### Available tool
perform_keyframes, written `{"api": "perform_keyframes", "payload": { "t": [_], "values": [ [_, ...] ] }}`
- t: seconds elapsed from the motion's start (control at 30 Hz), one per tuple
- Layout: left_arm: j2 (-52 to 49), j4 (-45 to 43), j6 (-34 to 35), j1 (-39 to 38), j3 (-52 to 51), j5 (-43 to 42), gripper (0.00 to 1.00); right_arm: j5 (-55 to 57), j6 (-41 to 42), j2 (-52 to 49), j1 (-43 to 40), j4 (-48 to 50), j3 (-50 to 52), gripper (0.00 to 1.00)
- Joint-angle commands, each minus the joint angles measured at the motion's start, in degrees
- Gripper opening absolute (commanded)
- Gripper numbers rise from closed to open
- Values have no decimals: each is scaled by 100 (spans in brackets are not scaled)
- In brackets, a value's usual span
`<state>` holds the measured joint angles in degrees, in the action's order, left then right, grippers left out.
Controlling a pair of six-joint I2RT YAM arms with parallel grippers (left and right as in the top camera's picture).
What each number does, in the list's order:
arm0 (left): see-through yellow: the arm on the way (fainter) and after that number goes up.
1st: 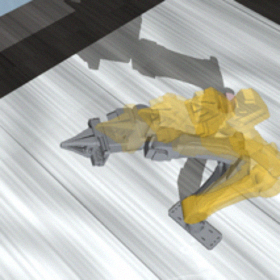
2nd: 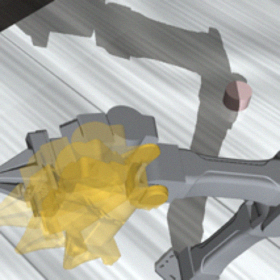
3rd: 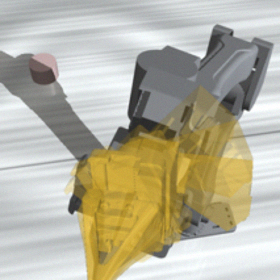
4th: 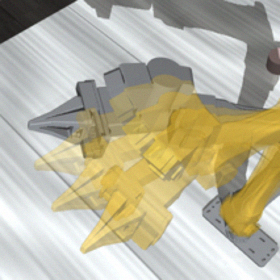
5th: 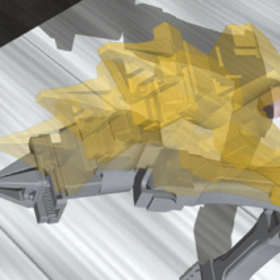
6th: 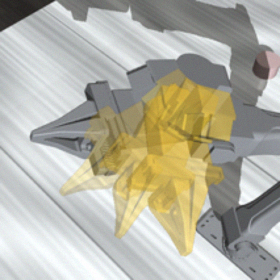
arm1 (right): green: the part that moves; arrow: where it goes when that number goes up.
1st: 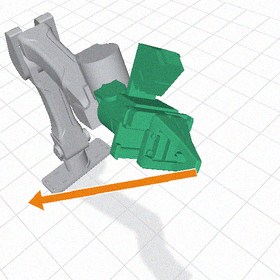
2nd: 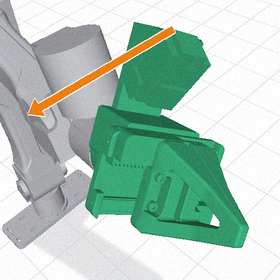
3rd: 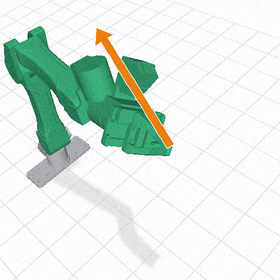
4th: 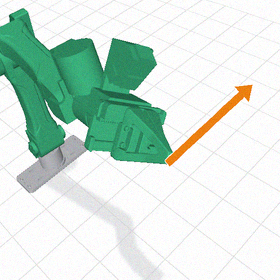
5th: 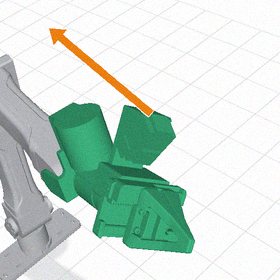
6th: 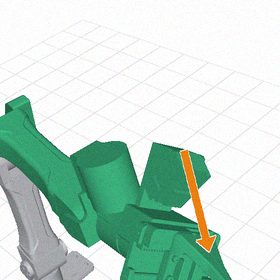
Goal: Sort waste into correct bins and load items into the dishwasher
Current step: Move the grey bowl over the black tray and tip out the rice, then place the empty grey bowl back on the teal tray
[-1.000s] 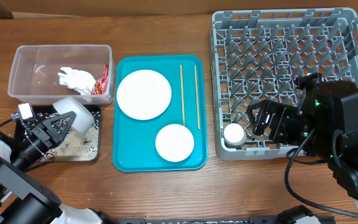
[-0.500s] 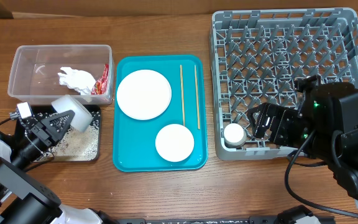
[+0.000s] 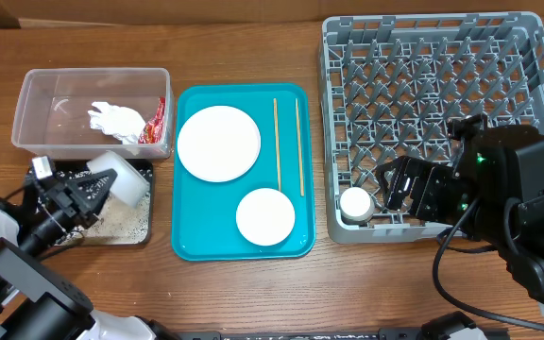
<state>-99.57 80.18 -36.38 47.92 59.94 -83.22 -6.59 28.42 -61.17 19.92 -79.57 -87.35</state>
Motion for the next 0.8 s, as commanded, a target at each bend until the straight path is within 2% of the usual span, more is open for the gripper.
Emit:
{"api": "perform_keyframes", "payload": {
  "t": [0.0,0.1,0.27,0.43,0.6,0.77],
  "values": [
    [79,745,-557,-271,396,295,4,52,-39,61,33,13,0,100],
    [225,1674,-1126,-538,975,595,4,52,-39,61,33,13,0,100],
    [876,1637,-87,-1270,1792,1506,4,52,-39,61,33,13,0,100],
    [1589,1003,1652,-2374,2496,2824,4,52,-39,61,31,13,0,100],
    [2116,79,3652,-4081,2789,5163,4,52,-39,61,33,13,0,100],
    [2109,-94,5263,-5836,2651,7641,4,52,-39,61,31,11,0,100]
  ]
}}
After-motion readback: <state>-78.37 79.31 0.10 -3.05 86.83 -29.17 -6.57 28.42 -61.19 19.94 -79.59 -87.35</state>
